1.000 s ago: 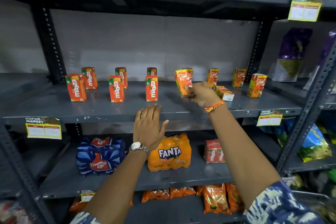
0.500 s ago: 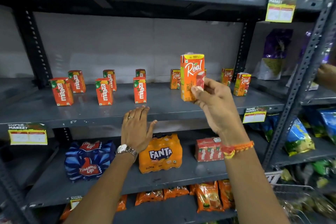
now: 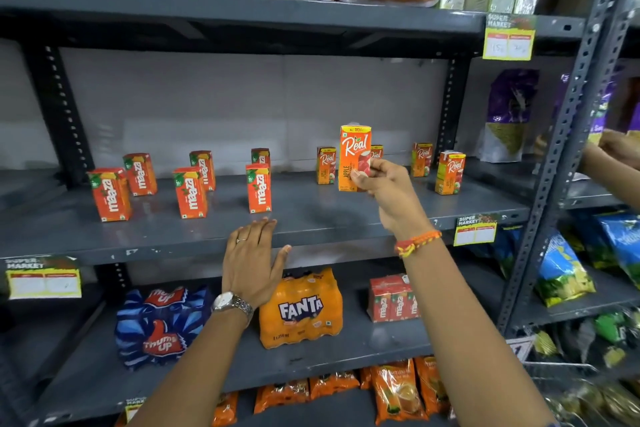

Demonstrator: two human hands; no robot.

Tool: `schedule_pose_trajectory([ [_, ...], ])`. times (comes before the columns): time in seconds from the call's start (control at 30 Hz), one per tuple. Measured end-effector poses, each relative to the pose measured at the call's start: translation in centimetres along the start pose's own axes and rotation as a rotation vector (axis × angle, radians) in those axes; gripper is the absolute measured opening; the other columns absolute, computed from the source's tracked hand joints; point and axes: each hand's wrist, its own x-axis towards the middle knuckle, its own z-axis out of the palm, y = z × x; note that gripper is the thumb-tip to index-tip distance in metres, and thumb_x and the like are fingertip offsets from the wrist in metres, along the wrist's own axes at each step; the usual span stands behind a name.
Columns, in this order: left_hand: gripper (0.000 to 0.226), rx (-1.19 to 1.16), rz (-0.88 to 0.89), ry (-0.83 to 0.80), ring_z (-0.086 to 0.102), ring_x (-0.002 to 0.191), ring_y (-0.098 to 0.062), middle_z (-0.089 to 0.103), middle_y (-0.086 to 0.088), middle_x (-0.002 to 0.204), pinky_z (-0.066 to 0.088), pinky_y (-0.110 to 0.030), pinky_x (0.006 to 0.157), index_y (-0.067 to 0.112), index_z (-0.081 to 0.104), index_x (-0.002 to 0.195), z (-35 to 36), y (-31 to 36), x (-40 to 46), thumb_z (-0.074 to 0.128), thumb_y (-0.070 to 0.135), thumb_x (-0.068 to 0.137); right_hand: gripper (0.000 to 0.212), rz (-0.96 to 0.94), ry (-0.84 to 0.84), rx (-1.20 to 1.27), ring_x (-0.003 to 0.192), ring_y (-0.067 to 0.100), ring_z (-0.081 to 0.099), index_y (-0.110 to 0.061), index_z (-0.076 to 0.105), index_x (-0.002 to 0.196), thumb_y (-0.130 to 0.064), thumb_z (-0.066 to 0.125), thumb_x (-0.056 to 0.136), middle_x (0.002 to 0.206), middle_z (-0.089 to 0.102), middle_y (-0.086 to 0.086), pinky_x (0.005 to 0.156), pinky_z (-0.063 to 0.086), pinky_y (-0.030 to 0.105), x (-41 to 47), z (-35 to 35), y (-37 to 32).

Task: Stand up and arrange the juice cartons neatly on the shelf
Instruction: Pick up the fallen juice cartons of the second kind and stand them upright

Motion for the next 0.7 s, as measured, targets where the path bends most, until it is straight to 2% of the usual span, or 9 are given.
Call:
schedule_pose_trajectory([
  [0.07, 0.063, 0.006, -0.004, 0.005, 0.053, 0.128, -0.025, 0.056, -0.005, 0.141, 0.035, -0.044, 0.111, 0.015, 0.051, 0.139, 0.0, 0.1, 0.0, 0.03, 0.056, 0.097, 0.014, 0.035, -0.031, -0.042, 0.079, 0.007, 0.067, -0.014, 0.065, 0.087, -0.001, 0.07, 0.085, 0.093, 0.072, 0.003, 0.07, 0.051, 0.015, 2.4, 0.3, 1.2],
  [0.13, 0.062, 0.019, -0.001, 0.006, 0.053, 0.127, -0.024, 0.057, -0.005, 0.14, 0.035, -0.043, 0.111, 0.015, 0.051, 0.139, 0.1, 0.1, -0.1, 0.031, 0.055, 0.097, 0.013, 0.072, -0.045, -0.114, 0.096, 0.021, 0.07, -0.005, 0.067, 0.098, -0.001, 0.069, 0.086, 0.109, 0.071, 0.014, 0.091, 0.055, 0.03, 4.6, 0.7, 2.6],
  [0.2, 0.061, 0.033, 0.004, 0.001, 0.053, 0.128, -0.024, 0.056, -0.004, 0.141, 0.035, -0.043, 0.111, 0.015, 0.05, 0.139, 0.1, 0.0, -0.1, 0.032, 0.055, 0.097, 0.028, 0.101, -0.067, -0.191, 0.113, 0.031, 0.066, 0.003, 0.064, 0.114, 0.0, 0.068, 0.086, 0.122, 0.068, 0.02, 0.102, 0.051, 0.04, 6.3, 1.1, 3.8],
  [0.3, 0.061, 0.049, 0.003, -0.009, 0.052, 0.128, -0.023, 0.055, -0.003, 0.142, 0.035, -0.043, 0.112, 0.016, 0.049, 0.14, 0.1, 0.0, 0.0, 0.032, 0.056, 0.097, 0.034, 0.115, -0.084, -0.293, 0.119, 0.034, 0.063, 0.009, 0.06, 0.119, 0.004, 0.067, 0.086, 0.126, 0.066, 0.023, 0.102, 0.05, 0.042, 8.5, 1.5, 5.2],
  [0.37, 0.062, 0.049, -0.001, -0.017, 0.051, 0.13, -0.023, 0.055, -0.003, 0.143, 0.036, -0.043, 0.112, 0.017, 0.048, 0.141, 0.0, 0.0, 0.0, 0.032, 0.056, 0.097, 0.036, 0.137, -0.098, -0.358, 0.12, 0.031, 0.062, 0.008, 0.058, 0.12, 0.002, 0.068, 0.086, 0.127, 0.066, 0.021, 0.101, 0.05, 0.038, 9.7, 1.8, 6.1],
  [0.5, 0.063, 0.041, 0.001, -0.023, 0.049, 0.132, -0.023, 0.052, -0.003, 0.145, 0.034, -0.044, 0.114, 0.017, 0.047, 0.143, 0.0, 0.1, -0.1, 0.029, 0.057, 0.097, 0.033, 0.141, -0.134, -0.59, 0.11, 0.02, 0.064, -0.001, 0.06, 0.117, -0.007, 0.07, 0.086, 0.121, 0.069, 0.012, 0.078, 0.048, 0.02, 11.0, 2.0, 7.3],
  [0.7, 0.066, 0.033, -0.008, -0.033, 0.046, 0.135, -0.022, 0.05, -0.002, 0.147, 0.031, -0.043, 0.116, 0.017, 0.045, 0.145, 0.1, 0.1, -0.1, 0.025, 0.059, 0.097, 0.036, 0.127, -0.149, -0.673, 0.119, 0.023, 0.062, -0.008, 0.059, 0.122, -0.012, 0.069, 0.088, 0.126, 0.067, 0.009, 0.092, 0.044, 0.029, 11.3, 2.0, 7.9],
])
